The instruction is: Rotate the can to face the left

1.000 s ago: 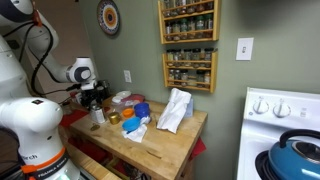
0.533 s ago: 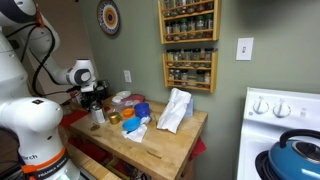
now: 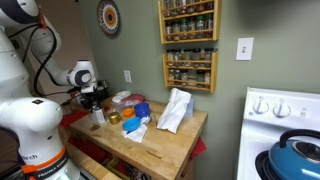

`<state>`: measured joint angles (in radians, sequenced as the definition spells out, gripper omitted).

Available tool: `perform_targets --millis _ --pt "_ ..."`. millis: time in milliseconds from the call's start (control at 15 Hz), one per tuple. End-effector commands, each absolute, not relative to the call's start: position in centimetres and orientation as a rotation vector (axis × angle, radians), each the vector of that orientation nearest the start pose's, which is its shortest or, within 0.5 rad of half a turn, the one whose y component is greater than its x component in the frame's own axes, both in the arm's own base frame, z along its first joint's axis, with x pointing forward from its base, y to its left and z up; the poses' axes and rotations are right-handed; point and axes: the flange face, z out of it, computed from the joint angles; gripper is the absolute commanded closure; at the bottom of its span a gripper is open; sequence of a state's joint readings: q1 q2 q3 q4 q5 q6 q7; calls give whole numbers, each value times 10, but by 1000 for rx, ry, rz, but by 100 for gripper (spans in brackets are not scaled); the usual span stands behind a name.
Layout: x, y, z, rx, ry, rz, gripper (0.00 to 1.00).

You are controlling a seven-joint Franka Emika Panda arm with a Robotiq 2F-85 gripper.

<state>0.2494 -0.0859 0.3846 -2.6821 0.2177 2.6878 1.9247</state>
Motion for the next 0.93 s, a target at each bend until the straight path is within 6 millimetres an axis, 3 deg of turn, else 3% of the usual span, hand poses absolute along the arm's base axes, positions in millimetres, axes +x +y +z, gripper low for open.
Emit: perform_targets --millis 0,467,867 --pt "342 241 263 -2203 2075 62 59" --pt "343 240 265 -2195 2097 66 59" --pt "346 241 298 -2208 2083 70 59"
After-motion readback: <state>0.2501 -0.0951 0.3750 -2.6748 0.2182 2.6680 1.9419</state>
